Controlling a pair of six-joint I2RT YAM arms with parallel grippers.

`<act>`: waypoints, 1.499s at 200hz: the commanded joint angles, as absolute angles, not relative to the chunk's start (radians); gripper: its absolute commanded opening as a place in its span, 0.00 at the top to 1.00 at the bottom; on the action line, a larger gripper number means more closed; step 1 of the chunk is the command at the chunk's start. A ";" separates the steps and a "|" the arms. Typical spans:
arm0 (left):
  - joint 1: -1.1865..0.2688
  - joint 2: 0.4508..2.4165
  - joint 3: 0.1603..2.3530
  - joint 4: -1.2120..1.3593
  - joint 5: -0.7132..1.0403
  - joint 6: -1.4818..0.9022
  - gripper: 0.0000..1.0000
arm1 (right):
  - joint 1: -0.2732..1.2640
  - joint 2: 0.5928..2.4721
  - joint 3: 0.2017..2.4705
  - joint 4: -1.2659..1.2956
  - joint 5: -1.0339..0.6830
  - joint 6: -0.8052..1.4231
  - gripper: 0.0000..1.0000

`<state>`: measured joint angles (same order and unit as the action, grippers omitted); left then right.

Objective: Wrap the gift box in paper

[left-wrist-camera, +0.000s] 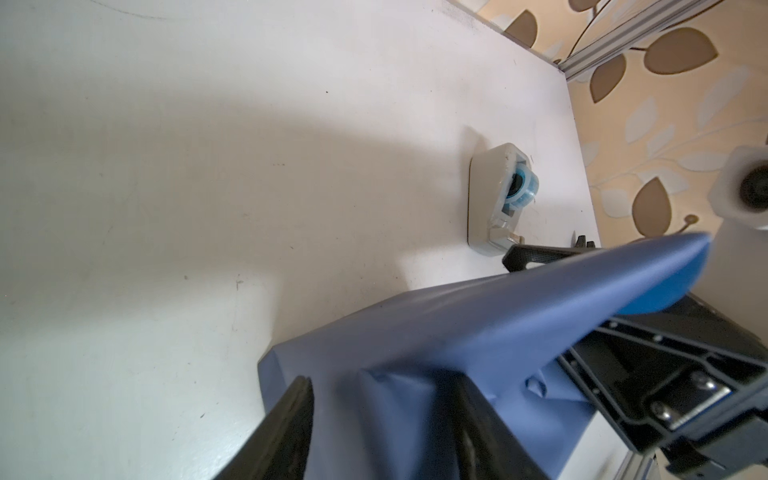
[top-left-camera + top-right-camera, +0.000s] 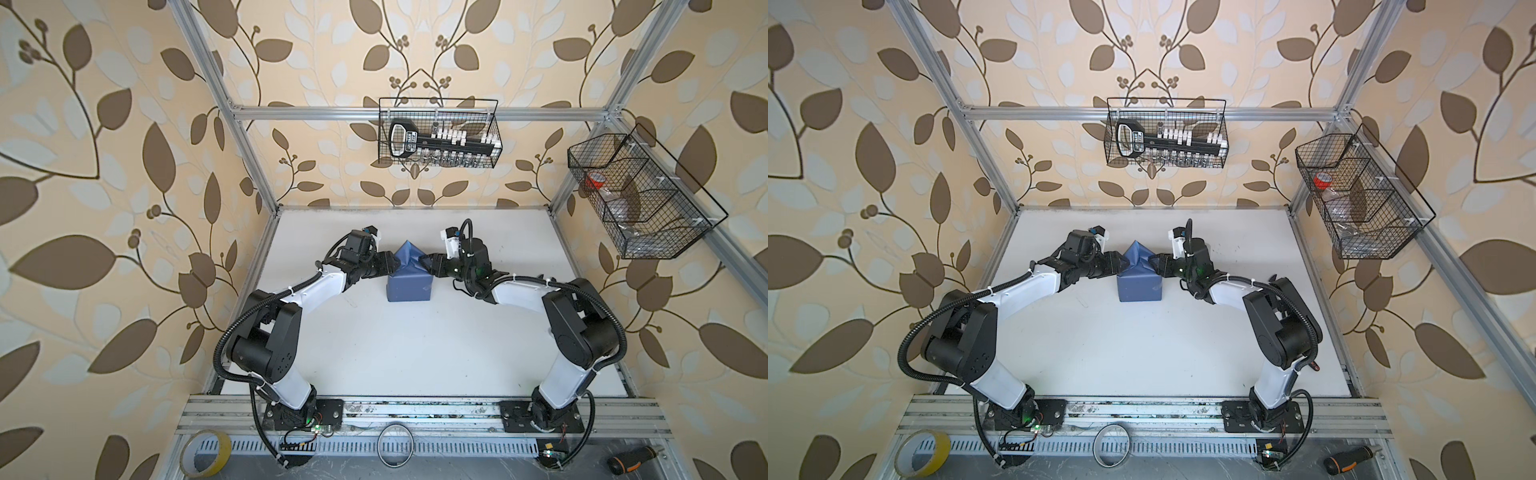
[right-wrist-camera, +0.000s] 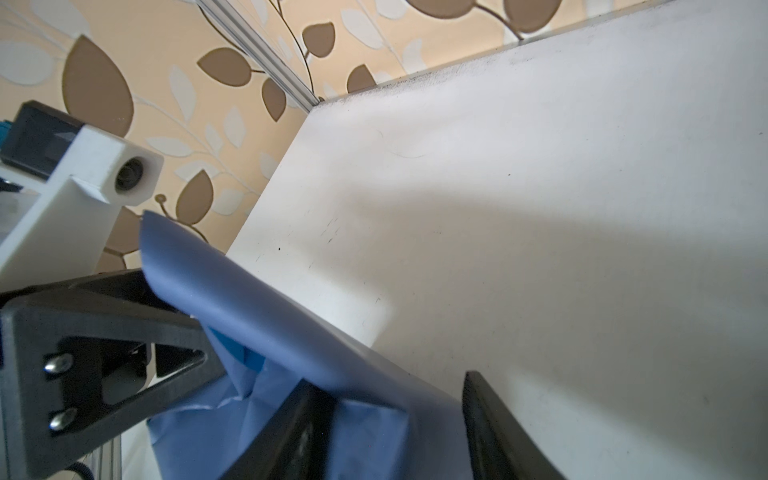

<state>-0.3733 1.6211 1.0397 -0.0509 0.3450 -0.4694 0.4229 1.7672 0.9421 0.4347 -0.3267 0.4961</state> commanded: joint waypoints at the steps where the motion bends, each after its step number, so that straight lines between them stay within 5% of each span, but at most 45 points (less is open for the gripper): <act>1: -0.376 1.639 1.022 -0.082 0.351 -0.420 0.44 | 0.400 1.746 0.960 0.327 -0.338 0.408 0.43; 67: -0.372 1.669 1.144 -0.213 0.348 -0.216 0.29 | 0.395 1.782 0.965 0.346 -0.387 0.336 0.45; 167: -0.368 1.736 1.298 -0.271 0.458 0.202 0.28 | 0.392 1.793 0.959 0.342 -0.395 0.315 0.47; 240: -0.368 1.868 1.497 -0.470 0.608 0.479 0.38 | 0.385 1.790 0.966 0.334 -0.406 0.301 0.48; 300: -0.368 1.876 1.535 -0.534 0.675 0.626 0.57 | 0.383 1.790 0.967 0.331 -0.407 0.299 0.48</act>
